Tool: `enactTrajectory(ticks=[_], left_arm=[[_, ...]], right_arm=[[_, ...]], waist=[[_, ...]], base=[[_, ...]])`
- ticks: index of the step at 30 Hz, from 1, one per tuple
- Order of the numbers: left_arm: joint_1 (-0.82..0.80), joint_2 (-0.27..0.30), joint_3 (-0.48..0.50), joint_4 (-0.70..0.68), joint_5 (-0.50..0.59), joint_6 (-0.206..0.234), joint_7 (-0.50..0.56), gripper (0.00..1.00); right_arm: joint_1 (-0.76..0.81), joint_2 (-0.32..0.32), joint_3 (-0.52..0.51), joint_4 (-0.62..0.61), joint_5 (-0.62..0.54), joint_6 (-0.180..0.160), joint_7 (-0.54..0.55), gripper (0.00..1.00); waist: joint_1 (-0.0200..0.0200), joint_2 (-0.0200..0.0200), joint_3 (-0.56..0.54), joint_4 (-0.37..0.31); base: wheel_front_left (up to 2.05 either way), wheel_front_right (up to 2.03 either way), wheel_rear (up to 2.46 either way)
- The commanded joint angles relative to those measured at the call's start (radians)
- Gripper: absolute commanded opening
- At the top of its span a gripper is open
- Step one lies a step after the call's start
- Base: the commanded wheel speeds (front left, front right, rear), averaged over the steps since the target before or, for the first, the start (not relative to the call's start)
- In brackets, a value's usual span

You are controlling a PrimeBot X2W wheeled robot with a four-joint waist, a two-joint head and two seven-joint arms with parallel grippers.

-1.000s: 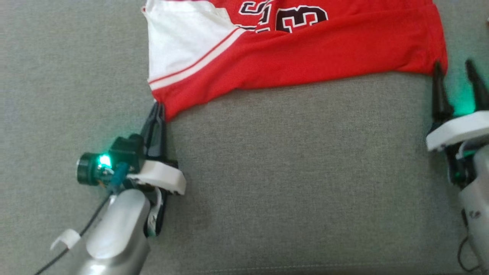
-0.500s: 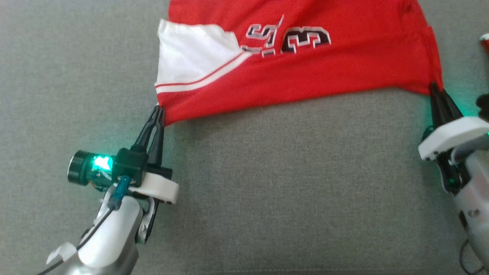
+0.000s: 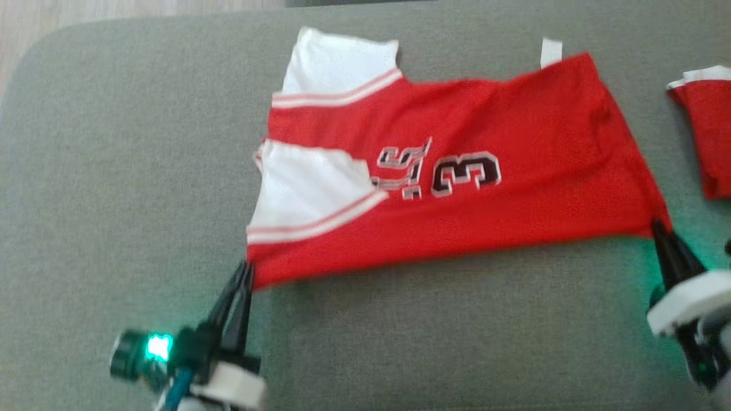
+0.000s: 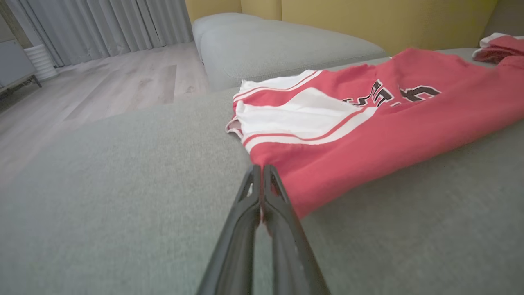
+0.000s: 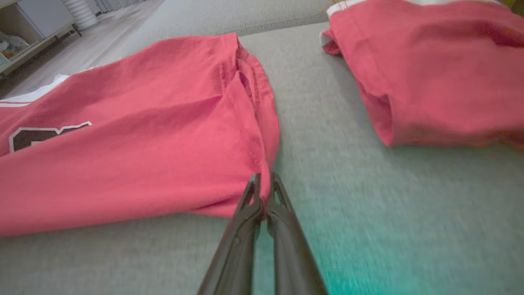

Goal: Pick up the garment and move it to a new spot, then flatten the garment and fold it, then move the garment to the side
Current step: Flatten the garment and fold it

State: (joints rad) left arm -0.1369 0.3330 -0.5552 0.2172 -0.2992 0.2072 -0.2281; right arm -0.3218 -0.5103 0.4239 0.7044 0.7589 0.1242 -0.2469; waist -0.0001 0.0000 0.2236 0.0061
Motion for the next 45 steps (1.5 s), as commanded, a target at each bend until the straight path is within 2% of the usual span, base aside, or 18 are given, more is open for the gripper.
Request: enactTrajectory(ticks=[1,9,10,11,12,13,22,27,29,30,34,36,38,41,45], left_arm=[[0.029,0.031,0.030,-0.039,-0.011,0.015,-0.013,0.00],[0.183,0.038,0.006,-0.101,-0.043,0.037,-0.001,0.00],[0.187,0.038,0.005,-0.107,-0.045,0.037,0.005,0.00],[0.187,0.038,0.002,-0.112,-0.046,0.037,0.012,0.15],[0.182,0.038,0.000,-0.115,-0.047,0.036,0.020,0.68],[0.175,0.038,-0.001,-0.116,-0.045,0.036,0.026,1.00],[0.032,0.036,0.014,-0.174,-0.030,0.021,0.042,1.00],[-0.149,0.048,0.030,-0.171,-0.014,-0.018,0.096,1.00],[-0.250,0.049,0.030,-0.157,-0.012,-0.049,0.141,1.00],[-0.250,0.049,0.030,-0.157,-0.012,-0.049,0.141,1.00],[-0.478,0.050,0.016,-0.071,-0.022,-0.152,0.254,1.00],[-0.584,0.034,0.013,-0.004,-0.067,-0.226,0.323,1.00],[-0.687,0.023,0.012,0.075,-0.108,-0.280,0.391,1.00],[-0.828,0.021,-0.001,0.191,-0.146,-0.318,0.482,1.00],[-0.958,0.040,-0.047,0.333,-0.201,-0.335,0.614,1.00]], right_arm=[[0.052,-0.044,0.006,-0.033,0.005,0.007,-0.012,0.00],[0.223,-0.072,-0.057,-0.134,-0.011,0.007,0.013,0.00],[0.234,-0.070,-0.070,-0.144,-0.013,0.007,0.021,0.42],[0.244,-0.068,-0.083,-0.154,-0.017,0.007,0.030,1.00],[0.254,-0.066,-0.097,-0.164,-0.022,0.007,0.037,1.00],[0.262,-0.063,-0.113,-0.173,-0.029,0.007,0.039,1.00],[0.282,-0.022,-0.247,-0.316,-0.108,0.007,0.031,1.00],[0.272,0.019,-0.273,-0.387,-0.147,0.007,0.026,1.00],[0.256,0.034,-0.277,-0.405,-0.159,0.007,0.026,1.00],[0.256,0.034,-0.277,-0.405,-0.159,0.007,0.026,1.00],[0.218,0.047,-0.262,-0.438,-0.181,0.007,0.032,1.00],[0.196,0.050,-0.249,-0.447,-0.185,0.007,0.034,1.00],[0.178,0.052,-0.238,-0.451,-0.184,0.007,0.034,1.00],[0.148,0.053,-0.214,-0.453,-0.182,0.007,0.035,1.00],[0.106,0.053,-0.182,-0.443,-0.174,0.007,0.028,1.00]], waist=[[0.0001,0.0000,-0.016,-0.011],[0.0001,0.0000,-0.039,-0.019],[0.0001,0.0000,-0.042,-0.019],[0.0001,0.0000,-0.045,-0.018],[0.0001,0.0000,-0.048,-0.017],[0.0001,0.0000,-0.051,-0.017],[0.0001,0.0000,-0.035,-0.030],[0.0001,0.0000,0.018,-0.049],[0.0001,0.0000,0.052,-0.053],[0.0001,0.0000,0.052,-0.053],[0.0001,0.0000,0.125,-0.067],[0.0001,0.0000,0.154,-0.078],[0.0001,0.0000,0.179,-0.088],[0.0001,0.0000,0.215,-0.115],[0.0001,0.0000,0.252,-0.156]], base=[[0.00,0.00,0.00],[0.00,0.00,0.00],[0.00,0.00,0.00],[0.00,0.00,0.00],[0.00,0.00,0.00],[0.00,0.00,0.00],[0.00,0.00,0.00],[0.00,0.00,0.00],[0.00,0.00,0.00],[0.00,0.00,0.00],[0.00,0.00,0.00],[0.00,0.00,0.00],[0.00,0.00,0.00],[0.00,0.00,0.00],[0.00,0.00,0.00]])
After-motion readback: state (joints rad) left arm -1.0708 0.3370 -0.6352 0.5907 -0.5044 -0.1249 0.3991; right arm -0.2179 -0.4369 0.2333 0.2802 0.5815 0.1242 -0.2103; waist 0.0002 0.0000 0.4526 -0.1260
